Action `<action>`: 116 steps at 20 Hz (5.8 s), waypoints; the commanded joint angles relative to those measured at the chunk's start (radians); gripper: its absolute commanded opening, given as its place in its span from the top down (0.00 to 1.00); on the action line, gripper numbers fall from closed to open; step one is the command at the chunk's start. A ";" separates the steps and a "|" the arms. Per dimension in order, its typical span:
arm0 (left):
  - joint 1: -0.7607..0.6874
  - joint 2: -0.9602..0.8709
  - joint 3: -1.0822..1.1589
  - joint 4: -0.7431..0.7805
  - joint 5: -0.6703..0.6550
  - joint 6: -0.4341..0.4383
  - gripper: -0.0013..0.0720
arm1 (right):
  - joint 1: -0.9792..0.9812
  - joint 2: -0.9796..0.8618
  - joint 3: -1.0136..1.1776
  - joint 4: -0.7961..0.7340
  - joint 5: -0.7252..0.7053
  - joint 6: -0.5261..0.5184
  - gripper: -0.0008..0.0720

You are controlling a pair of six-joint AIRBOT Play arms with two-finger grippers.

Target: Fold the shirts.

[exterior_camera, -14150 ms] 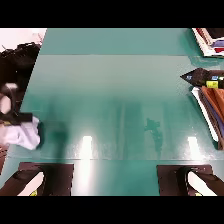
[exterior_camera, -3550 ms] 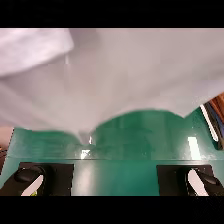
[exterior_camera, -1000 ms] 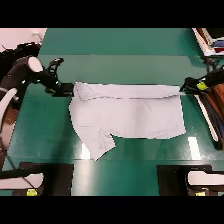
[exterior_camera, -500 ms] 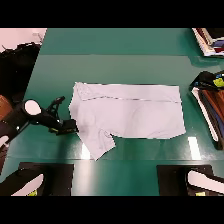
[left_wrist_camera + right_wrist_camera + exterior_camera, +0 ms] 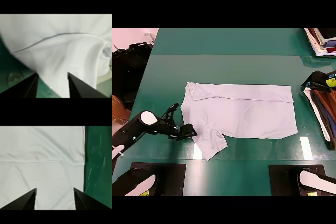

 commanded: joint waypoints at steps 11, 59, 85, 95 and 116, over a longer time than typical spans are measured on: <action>-0.131 0.000 0.064 -0.045 0.094 0.021 0.95 | -0.234 0.222 -0.491 -0.007 0.084 0.001 0.26; -0.049 -0.016 0.286 0.312 0.262 -0.060 0.95 | 0.063 0.047 -0.335 -0.048 -0.137 -0.009 0.97; -0.197 -0.310 0.557 0.190 0.267 -0.008 0.95 | -0.330 -0.401 -0.158 0.312 0.070 -0.339 0.29; -0.366 -0.647 0.874 0.130 0.240 -0.009 0.95 | -0.168 -0.501 -0.124 0.449 0.037 -0.428 0.81; -0.430 -0.818 1.025 0.033 0.271 0.046 0.95 | 0.274 -0.123 0.246 0.658 0.038 -0.302 0.97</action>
